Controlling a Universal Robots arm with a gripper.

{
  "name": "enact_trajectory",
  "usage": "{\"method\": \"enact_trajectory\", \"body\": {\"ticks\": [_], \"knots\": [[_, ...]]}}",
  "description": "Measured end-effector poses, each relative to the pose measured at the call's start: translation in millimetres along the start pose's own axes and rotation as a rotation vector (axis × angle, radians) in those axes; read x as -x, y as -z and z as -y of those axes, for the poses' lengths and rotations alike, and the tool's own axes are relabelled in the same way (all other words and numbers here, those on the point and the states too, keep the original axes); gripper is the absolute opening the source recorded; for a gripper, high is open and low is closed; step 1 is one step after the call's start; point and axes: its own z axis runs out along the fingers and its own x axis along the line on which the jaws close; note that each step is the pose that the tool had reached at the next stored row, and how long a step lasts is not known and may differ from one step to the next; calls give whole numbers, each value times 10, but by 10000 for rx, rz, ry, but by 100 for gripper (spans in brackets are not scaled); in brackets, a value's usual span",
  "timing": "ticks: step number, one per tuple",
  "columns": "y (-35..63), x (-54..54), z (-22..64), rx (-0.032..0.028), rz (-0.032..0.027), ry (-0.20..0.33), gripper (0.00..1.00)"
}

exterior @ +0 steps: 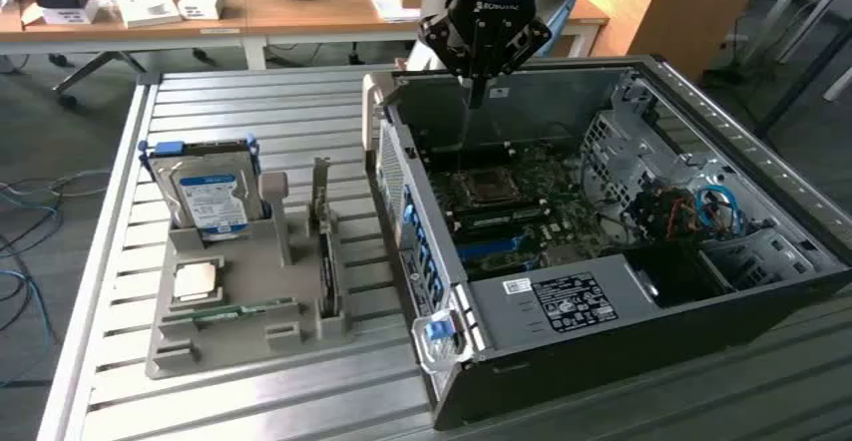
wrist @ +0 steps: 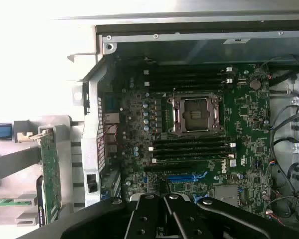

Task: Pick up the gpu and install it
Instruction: 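Reach for the gpu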

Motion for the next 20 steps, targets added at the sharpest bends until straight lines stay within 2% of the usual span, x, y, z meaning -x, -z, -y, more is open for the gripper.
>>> {"method": "enact_trajectory", "body": {"ticks": [10,20], "knots": [[0,-19,1,0,0,0,11],[-1,-118,9,0,0,0,11]]}}
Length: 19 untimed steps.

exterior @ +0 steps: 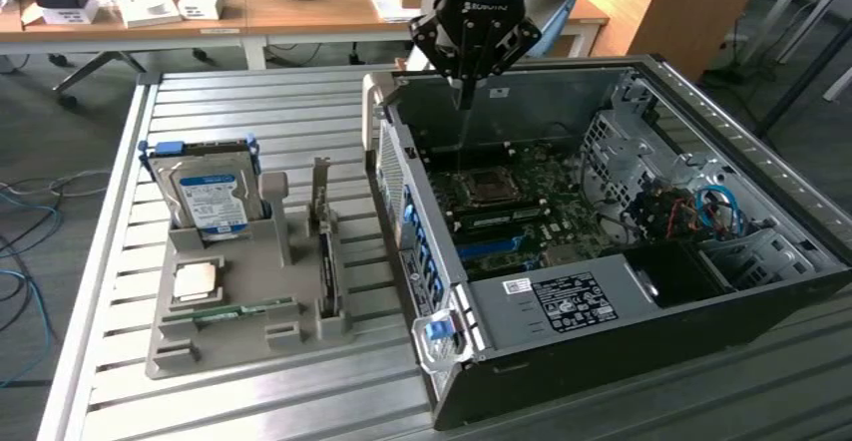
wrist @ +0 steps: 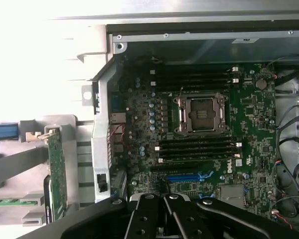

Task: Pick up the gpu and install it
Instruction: 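Reach for the gpu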

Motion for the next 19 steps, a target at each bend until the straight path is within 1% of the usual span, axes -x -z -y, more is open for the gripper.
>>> {"method": "enact_trajectory", "body": {"ticks": [19], "knots": [[-1,-223,17,1,1,0,11]]}}
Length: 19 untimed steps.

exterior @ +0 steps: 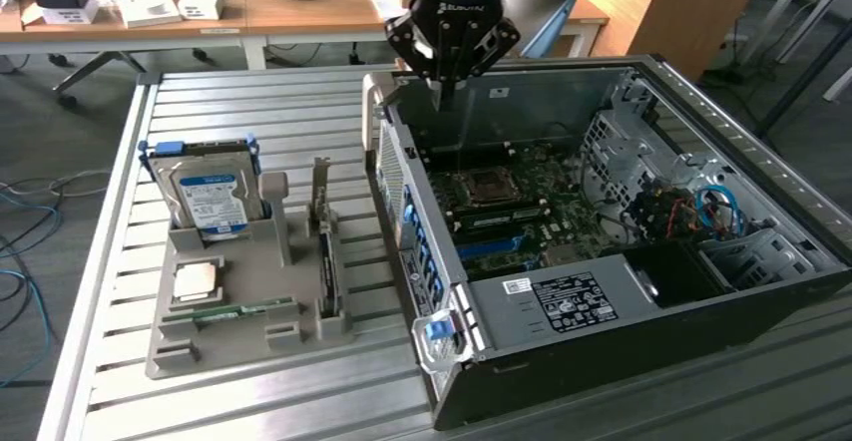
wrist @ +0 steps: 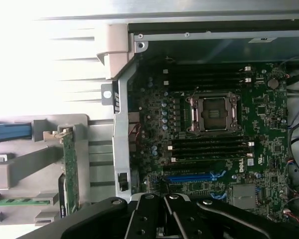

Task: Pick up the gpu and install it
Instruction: 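Reach for the gpu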

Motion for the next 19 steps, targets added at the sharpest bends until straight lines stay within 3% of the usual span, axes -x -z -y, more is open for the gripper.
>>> {"method": "enact_trajectory", "body": {"ticks": [19], "knots": [[-5,-147,11,-1,0,0,11]]}}
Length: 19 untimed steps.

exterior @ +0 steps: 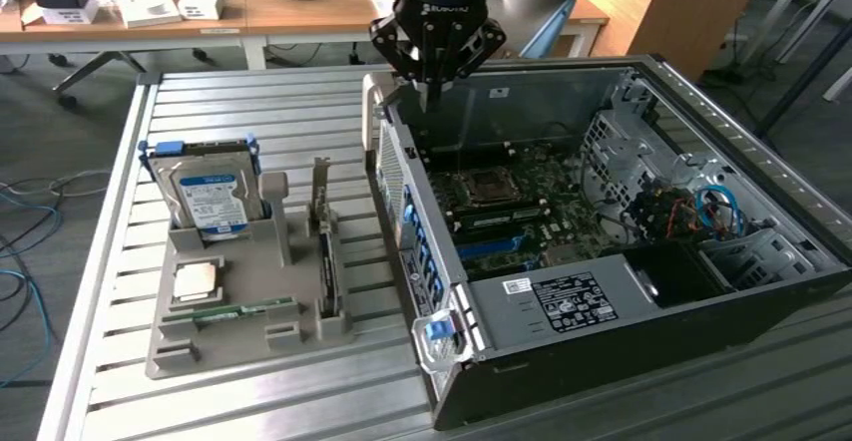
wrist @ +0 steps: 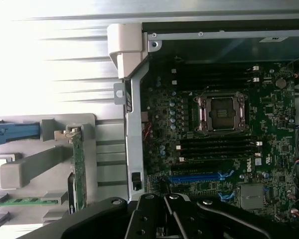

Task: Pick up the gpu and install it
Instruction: 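Reach for the gpu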

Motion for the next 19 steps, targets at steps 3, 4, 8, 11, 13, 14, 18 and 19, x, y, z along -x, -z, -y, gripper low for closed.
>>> {"method": "enact_trajectory", "body": {"ticks": [3,4,8,11,13,14,18,19], "knots": [[0,-43,3,0,0,-1,11],[0,-56,4,0,0,-1,11],[0,-101,8,0,0,-1,11],[-1,-134,10,0,-1,0,11],[-1,-156,12,1,0,0,11],[-1,-167,13,0,-1,0,11],[-2,-205,15,0,0,-1,11],[-2,-215,16,0,-1,0,11]]}}
